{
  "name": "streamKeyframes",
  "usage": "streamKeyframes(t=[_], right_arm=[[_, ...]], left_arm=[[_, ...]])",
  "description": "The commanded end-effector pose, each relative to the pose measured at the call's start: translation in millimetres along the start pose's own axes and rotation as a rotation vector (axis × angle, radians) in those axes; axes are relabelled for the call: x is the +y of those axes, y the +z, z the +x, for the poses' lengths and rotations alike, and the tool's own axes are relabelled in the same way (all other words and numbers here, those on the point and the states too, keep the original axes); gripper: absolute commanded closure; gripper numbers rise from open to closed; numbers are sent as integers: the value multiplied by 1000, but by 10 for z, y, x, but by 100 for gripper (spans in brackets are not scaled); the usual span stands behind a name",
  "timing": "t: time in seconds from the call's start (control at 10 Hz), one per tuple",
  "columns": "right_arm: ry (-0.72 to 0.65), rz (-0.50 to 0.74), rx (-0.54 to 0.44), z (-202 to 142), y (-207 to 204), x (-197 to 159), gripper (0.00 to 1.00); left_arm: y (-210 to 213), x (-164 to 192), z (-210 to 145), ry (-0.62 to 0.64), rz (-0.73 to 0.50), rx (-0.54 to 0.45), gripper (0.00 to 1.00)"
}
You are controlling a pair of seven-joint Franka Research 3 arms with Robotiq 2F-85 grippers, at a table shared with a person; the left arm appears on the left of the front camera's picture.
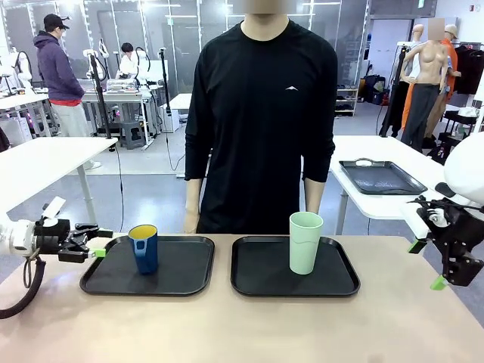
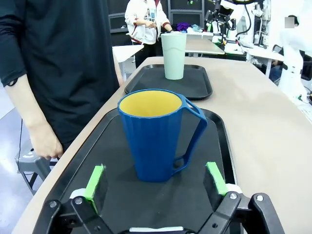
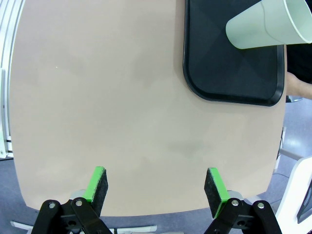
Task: Sort and store the cups by type.
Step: Pick up the Handle plastic cup and place it into the empty Flat Tray.
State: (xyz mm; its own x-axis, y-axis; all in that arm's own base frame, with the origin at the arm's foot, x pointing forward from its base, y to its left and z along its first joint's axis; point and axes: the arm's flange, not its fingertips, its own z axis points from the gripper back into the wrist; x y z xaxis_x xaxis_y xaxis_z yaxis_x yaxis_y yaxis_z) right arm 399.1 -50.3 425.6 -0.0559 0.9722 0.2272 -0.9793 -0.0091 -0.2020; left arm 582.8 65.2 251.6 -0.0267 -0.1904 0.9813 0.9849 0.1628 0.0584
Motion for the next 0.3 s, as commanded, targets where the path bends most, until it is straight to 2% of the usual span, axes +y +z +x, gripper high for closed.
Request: streamKeyframes(t=[0.0,0.2], right_arm=[[-7,-4,12,-3,-9,-18,0],[-7,-4,12,-3,-9,-18,0]], left_arm=[[2,30,15,-1,-1,-10,0],[2,30,15,-1,-1,-10,0]])
